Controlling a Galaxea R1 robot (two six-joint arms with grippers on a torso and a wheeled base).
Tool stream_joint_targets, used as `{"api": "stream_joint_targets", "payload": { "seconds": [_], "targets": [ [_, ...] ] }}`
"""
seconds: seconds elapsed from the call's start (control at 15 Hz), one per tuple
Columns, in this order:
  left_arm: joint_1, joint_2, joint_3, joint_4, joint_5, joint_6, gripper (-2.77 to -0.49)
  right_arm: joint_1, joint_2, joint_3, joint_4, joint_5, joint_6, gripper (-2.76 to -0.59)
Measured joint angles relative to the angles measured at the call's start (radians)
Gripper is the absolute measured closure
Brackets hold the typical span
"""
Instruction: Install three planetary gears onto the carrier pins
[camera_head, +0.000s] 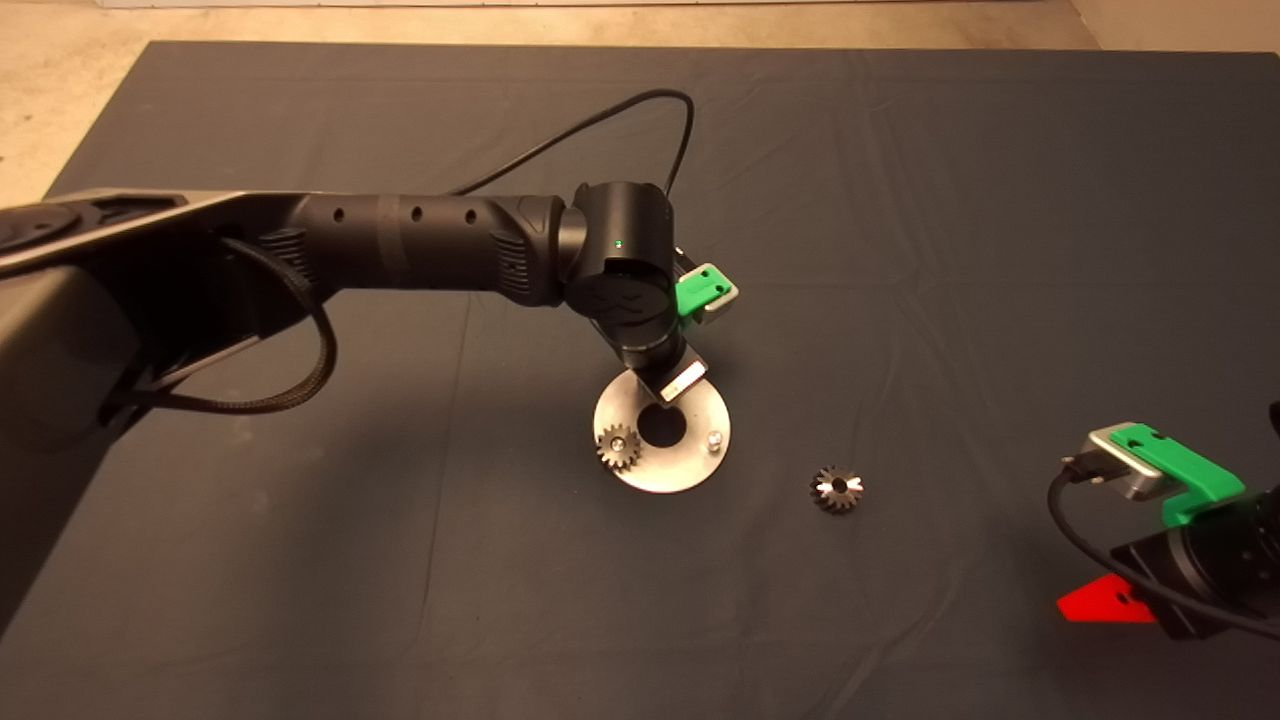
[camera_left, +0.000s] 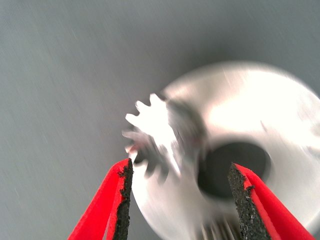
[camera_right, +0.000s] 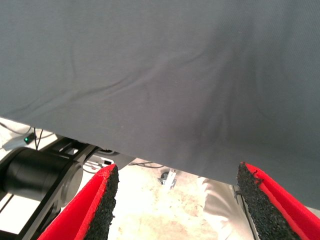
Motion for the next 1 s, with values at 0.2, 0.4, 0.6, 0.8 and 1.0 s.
{"api": "stream_joint_targets", "payload": {
  "seconds": [0.2,0.4,0.6,0.8,1.0],
  "targets": [
    [-0.04,-0.053,0.083,-0.007,0.064,-0.033,-1.35,0.0,0.114,0.0,0.0,-0.002,0.001,-1.75],
    [-0.146,-0.14,0.196,-0.013,0.088,-0.107,-1.5,0.0,0.21,0.0,-0.001,-0.002,0.052,-1.75],
    [-0.184,-0.236,0.346,-0.071,0.09,-0.183,-1.63,0.0,0.211,-0.001,-0.003,-0.013,0.057,-1.75],
    [-0.211,-0.319,0.519,-0.087,0.09,-0.316,-1.64,-0.002,0.257,-0.007,-0.019,-0.044,0.057,-1.75],
    [-0.211,-0.433,0.7,-0.096,0.091,-0.498,-1.64,-0.003,0.31,-0.01,-0.053,-0.068,0.059,-1.75]
  ]
}}
